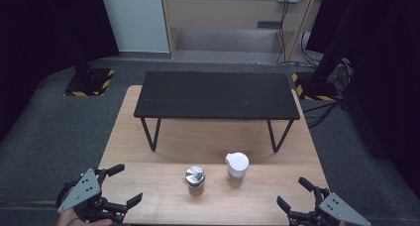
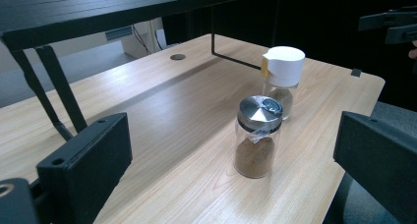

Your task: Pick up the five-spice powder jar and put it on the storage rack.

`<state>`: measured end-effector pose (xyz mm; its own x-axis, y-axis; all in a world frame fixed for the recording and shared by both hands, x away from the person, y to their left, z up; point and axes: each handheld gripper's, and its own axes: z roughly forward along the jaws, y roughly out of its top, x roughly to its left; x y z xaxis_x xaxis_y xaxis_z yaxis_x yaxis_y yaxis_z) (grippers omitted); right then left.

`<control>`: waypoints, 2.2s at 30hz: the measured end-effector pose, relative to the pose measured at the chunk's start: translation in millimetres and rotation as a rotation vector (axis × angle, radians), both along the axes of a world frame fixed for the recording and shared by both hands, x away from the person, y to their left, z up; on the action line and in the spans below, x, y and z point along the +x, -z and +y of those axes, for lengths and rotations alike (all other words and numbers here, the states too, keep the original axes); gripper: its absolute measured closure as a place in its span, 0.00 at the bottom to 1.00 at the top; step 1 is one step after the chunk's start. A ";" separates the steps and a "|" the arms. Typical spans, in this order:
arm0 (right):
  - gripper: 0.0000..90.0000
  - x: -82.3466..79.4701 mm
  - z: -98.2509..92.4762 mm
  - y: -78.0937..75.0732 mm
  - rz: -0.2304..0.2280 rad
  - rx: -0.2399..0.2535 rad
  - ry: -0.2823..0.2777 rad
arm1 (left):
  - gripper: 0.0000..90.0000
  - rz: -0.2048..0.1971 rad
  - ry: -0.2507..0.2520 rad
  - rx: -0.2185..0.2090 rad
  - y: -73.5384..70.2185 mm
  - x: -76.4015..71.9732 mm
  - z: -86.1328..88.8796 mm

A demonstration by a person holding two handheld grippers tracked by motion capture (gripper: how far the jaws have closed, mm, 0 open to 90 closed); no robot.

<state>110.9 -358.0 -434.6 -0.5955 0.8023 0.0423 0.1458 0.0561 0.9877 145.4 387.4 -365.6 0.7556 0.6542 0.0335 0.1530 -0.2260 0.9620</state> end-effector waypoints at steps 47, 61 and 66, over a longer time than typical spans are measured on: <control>0.07 -0.6 -1.2 0.1 -0.003 0.000 -0.006 | 0.05 0.179 0.191 0.196 32.7 115.4 -114.9; 0.07 -0.1 -1.2 0.1 -0.003 -0.003 -0.009 | 0.34 0.149 0.243 0.185 49.3 131.0 -132.6; 0.07 0.0 -1.5 0.3 -0.002 0.000 -0.008 | 0.37 0.134 0.249 0.196 45.4 130.1 -132.4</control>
